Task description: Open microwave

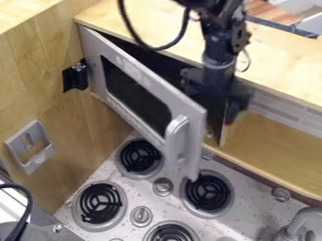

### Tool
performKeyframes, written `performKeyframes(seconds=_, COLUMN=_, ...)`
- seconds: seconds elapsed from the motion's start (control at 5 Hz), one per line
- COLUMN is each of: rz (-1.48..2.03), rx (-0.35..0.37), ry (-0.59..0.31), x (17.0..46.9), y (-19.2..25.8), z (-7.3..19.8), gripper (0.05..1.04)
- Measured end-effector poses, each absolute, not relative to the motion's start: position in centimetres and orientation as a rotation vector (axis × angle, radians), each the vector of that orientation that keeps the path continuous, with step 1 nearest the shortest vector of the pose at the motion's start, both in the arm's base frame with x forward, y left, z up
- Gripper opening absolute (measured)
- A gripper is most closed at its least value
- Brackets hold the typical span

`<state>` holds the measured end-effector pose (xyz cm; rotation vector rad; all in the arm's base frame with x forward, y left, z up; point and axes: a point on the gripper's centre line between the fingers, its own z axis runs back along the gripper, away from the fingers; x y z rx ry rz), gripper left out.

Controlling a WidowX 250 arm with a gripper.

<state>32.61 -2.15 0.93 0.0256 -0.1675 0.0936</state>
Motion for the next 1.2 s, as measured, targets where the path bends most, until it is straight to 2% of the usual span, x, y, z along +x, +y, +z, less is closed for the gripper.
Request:
performKeyframes(seconds=0.6, rz=0.271, rx=0.069, ry=-0.148, x=26.8, y=1.7, z=1.9, gripper=0.999)
performKeyframes(seconds=1.2, rz=0.443, rx=0.063, ry=-0.124, x=23.6, y=7.2, z=0.7, gripper=0.999)
